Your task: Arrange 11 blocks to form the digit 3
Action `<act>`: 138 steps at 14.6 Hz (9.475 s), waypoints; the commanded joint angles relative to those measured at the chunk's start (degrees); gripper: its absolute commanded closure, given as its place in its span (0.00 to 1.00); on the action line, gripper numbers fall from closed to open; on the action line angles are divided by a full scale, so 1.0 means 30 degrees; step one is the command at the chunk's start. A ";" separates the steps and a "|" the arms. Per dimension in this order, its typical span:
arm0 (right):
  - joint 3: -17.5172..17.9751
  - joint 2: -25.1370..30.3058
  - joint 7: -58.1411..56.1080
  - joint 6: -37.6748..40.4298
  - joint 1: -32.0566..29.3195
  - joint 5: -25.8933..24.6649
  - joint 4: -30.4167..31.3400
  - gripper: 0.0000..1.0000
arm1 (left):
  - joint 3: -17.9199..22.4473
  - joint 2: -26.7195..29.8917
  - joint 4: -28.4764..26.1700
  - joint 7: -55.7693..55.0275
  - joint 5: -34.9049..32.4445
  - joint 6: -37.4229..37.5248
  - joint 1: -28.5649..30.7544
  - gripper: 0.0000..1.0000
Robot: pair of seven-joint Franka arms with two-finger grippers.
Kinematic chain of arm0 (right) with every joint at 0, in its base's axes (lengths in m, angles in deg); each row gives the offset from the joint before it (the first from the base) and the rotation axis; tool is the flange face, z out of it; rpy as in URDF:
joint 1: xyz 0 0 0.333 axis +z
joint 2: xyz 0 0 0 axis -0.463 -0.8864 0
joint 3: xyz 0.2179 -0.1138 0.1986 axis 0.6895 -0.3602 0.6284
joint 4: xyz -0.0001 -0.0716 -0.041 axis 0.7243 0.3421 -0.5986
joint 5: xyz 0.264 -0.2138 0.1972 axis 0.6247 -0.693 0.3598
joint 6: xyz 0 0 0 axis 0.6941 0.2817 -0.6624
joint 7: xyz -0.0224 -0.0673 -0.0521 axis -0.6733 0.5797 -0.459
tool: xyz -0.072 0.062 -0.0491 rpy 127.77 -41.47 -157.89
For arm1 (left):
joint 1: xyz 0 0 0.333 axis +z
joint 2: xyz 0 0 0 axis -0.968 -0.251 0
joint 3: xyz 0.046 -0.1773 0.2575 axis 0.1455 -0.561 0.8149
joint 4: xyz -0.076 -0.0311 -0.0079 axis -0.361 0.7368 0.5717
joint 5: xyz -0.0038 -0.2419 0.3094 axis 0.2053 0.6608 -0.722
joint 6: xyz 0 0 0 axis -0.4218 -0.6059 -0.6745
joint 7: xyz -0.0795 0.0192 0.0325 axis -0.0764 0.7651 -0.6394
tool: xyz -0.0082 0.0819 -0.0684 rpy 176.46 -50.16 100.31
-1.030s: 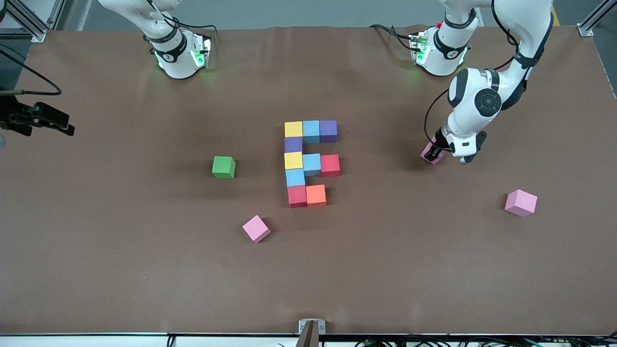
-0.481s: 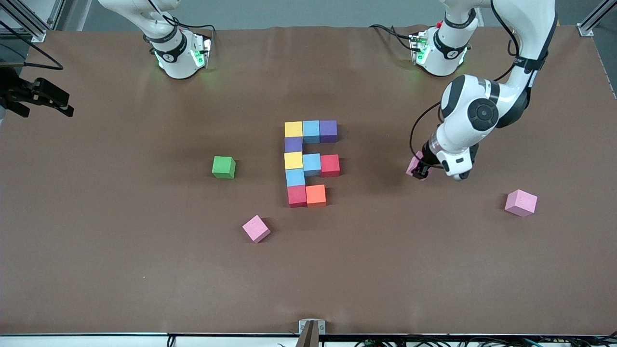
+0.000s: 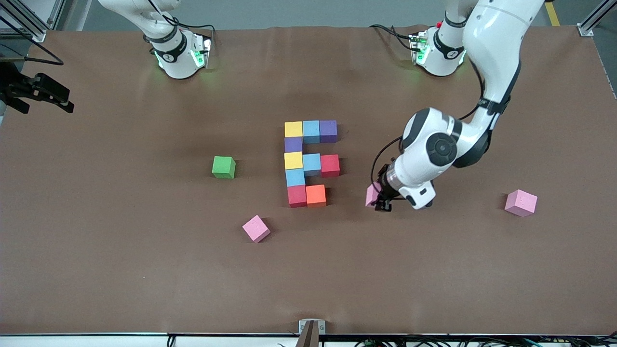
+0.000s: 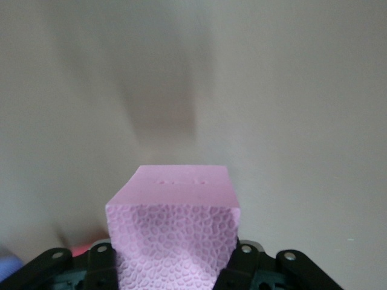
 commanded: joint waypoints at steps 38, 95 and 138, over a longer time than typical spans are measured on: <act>0.0000 0.1638 -0.0150 0.0971 0.0085 0.0179 0.0614 0.00 | 0.2401 -0.5412 0.5173 -0.8061 -0.1814 0.0957 -0.5850 0.86; -0.0117 0.1638 -0.1205 0.1058 0.0261 0.0675 0.0731 0.00 | 0.2342 0.5455 0.5436 1.8995 -0.4281 1.1207 0.1645 0.00; -0.0059 0.1668 -0.1410 0.1088 0.0144 0.0441 0.0731 0.00 | 0.2108 1.2430 0.3093 3.3130 -0.2780 1.8945 0.5516 0.00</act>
